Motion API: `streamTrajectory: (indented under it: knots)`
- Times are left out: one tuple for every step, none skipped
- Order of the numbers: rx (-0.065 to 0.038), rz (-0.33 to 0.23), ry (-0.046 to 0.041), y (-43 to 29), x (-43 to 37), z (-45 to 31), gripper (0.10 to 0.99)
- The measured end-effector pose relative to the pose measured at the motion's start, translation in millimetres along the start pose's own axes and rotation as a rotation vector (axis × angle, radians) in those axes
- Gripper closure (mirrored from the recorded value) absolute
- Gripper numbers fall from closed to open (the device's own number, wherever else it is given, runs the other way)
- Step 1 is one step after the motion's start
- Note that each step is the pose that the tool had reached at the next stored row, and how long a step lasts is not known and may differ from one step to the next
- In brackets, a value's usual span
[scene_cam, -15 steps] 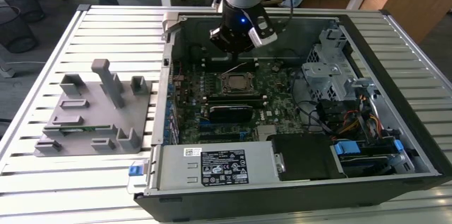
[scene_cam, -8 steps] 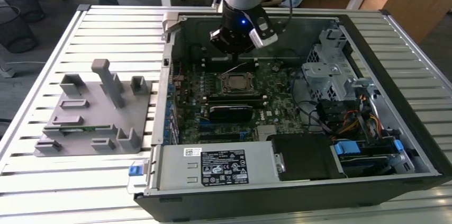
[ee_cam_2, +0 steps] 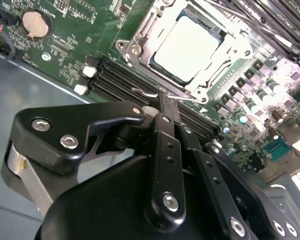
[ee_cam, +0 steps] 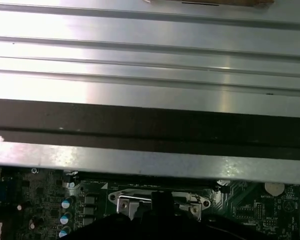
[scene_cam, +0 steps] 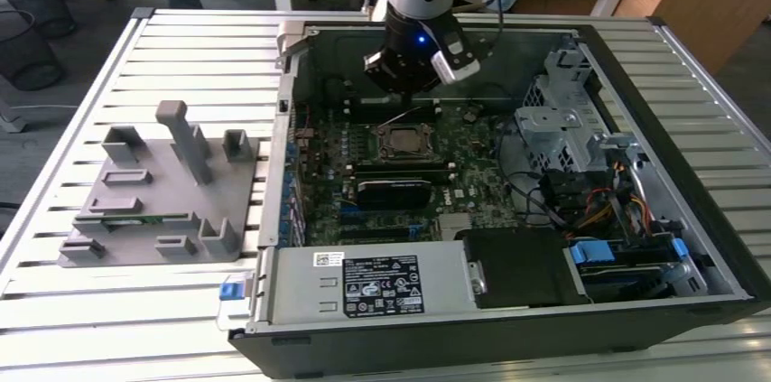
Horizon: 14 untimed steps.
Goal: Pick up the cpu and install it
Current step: 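Install the first cpu locking lever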
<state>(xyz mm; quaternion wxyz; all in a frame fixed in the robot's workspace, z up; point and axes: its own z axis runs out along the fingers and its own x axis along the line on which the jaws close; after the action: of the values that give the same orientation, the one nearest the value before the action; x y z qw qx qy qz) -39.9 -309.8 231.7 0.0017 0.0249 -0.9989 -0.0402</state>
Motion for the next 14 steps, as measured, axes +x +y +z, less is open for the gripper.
streamTrajectory:
  knots:
    - [0.000, 0.000, 0.0000, -0.1, -0.4, 0.8, 0.980]
    - [0.000, 0.000, 0.0000, -0.2, -0.9, 1.7, 0.980]
    - [0.000, 0.000, -0.0001, -0.2, -1.3, 2.5, 0.980]
    - [0.000, 0.000, 0.0001, 0.0, -1.6, 3.1, 0.980]
    - [0.000, 0.000, 0.0001, 0.4, -2.0, 3.6, 0.980]
    - [0.000, 0.000, 0.0000, 1.0, -2.3, 4.1, 0.980]
    - [0.000, 0.000, 0.0000, 1.5, -2.8, 4.6, 0.980]
    - [0.000, 0.000, 0.0000, 1.7, -3.2, 5.1, 0.980]
    - [0.000, 0.000, 0.0000, 2.0, -3.6, 5.5, 0.980]
    - [0.000, 0.000, 0.0000, 2.3, -4.0, 5.8, 0.980]
    - [0.000, 0.000, 0.0000, 2.5, -4.3, 6.2, 0.980]
    - [0.000, 0.000, 0.0000, 2.6, -4.9, 6.7, 0.980]
    - [0.000, 0.000, 0.0001, 2.6, -5.5, 7.1, 0.980]
    - [0.000, 0.000, 0.0001, 2.7, -6.2, 7.5, 0.980]
